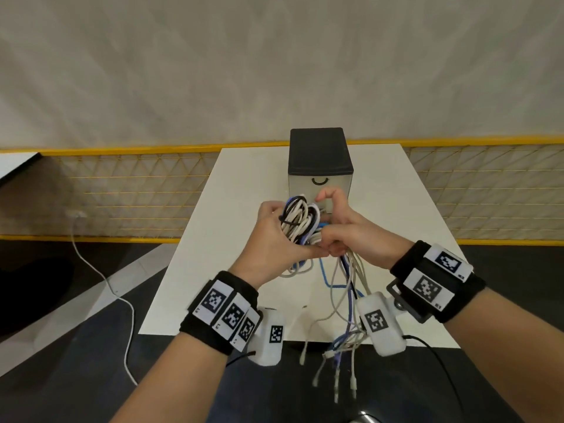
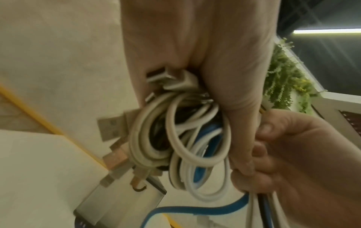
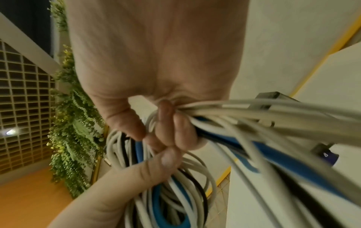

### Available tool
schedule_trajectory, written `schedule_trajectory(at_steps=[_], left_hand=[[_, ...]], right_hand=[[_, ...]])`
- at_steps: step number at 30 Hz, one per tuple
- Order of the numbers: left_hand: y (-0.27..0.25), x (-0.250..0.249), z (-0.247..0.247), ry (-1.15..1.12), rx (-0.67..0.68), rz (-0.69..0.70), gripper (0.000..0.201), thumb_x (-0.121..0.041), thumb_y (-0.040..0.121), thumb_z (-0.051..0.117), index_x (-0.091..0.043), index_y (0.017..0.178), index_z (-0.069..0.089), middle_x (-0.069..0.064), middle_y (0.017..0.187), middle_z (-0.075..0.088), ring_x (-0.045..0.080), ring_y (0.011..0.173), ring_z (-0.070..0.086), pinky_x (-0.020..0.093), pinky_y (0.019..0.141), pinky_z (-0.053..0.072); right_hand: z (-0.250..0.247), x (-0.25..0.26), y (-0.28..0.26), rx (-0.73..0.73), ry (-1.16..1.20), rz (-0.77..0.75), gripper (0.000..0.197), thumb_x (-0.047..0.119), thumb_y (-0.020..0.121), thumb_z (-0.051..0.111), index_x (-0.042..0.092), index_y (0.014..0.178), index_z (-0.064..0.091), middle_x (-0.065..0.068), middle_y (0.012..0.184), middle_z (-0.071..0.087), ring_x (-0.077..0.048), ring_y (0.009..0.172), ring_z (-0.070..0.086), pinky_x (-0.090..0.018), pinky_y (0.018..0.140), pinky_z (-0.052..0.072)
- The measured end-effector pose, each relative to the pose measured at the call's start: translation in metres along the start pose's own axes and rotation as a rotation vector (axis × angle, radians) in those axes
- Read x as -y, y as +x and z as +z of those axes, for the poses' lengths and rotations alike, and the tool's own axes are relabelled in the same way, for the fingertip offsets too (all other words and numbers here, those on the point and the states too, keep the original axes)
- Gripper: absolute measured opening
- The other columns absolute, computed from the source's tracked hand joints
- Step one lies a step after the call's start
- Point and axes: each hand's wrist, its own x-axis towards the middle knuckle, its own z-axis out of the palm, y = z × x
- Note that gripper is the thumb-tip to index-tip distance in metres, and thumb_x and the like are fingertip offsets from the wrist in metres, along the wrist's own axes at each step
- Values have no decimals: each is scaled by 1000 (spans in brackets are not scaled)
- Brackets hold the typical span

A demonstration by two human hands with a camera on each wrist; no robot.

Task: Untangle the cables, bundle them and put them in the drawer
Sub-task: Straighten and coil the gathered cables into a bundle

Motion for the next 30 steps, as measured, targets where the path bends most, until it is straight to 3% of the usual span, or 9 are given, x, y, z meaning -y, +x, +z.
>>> schedule_trajectory(at_steps=[6,10,13,15,18,21,26,28,30], left_hand=[[6,12,6,-22,-73,-17,35,5,72,79,-7,103,69,1,84,74,7,74,69,21,69,56],[8,-3,-8,-245,-187,-19,32,4,73,81,-1,103,71,3,86,76,7,77,73,21,73,57],[10,-11,-22,-367,-166,-48,53,-12,66,89,-2,113,68,11,102,77,22,96,74,40,88,59],[8,-14,-26,-344,-101,-46,42,-17,72,86,-2,108,70,15,100,77,27,95,74,46,91,58],[6,-12,-21,-230,-97,-11,20,-18,84,77,-4,97,73,12,86,77,24,86,75,41,89,58],[11,-8,-11,-230,-202,5,31,-16,80,81,-7,107,70,-1,87,76,12,83,73,20,76,57],[14,-7,7,-270,-208,-21,66,-12,64,91,-10,121,58,-2,99,72,-5,80,70,11,68,54],[16,-5,11,-293,-237,-44,71,-17,59,94,-14,120,57,-3,100,72,-2,84,70,12,68,54],[18,-4,14,-328,-278,-99,68,-23,62,93,-15,121,60,0,102,73,8,92,71,19,72,58]], right_hand=[[-6,-1,-2,19,-149,-93,59,-2,78,57,24,117,21,-14,80,54,-12,55,43,-22,50,40],[-18,-17,-5,-149,-217,-152,43,4,83,61,27,110,36,-20,91,66,-38,75,58,-48,72,52],[-18,-40,-8,-149,-429,-99,9,24,94,56,22,103,55,-7,90,68,-24,90,66,-50,89,51],[-13,-46,-7,-159,-383,-105,10,24,99,48,21,97,57,0,83,66,-20,91,67,-44,92,51],[-4,-41,-2,-253,-234,-163,12,19,102,39,20,103,50,0,75,53,-21,70,60,-34,77,52],[11,-34,1,-269,-262,-158,15,22,103,33,15,112,43,4,68,41,-13,56,40,-31,57,43],[24,-32,12,-213,-776,-211,23,15,101,33,4,114,48,3,70,55,-10,59,54,-29,60,46],[27,-27,14,-127,-1016,-204,21,7,98,36,0,106,53,-11,84,61,-25,68,58,-34,58,43],[30,-17,14,-58,-1202,-152,19,5,97,37,2,105,54,-11,82,55,-19,57,47,-25,47,28]])
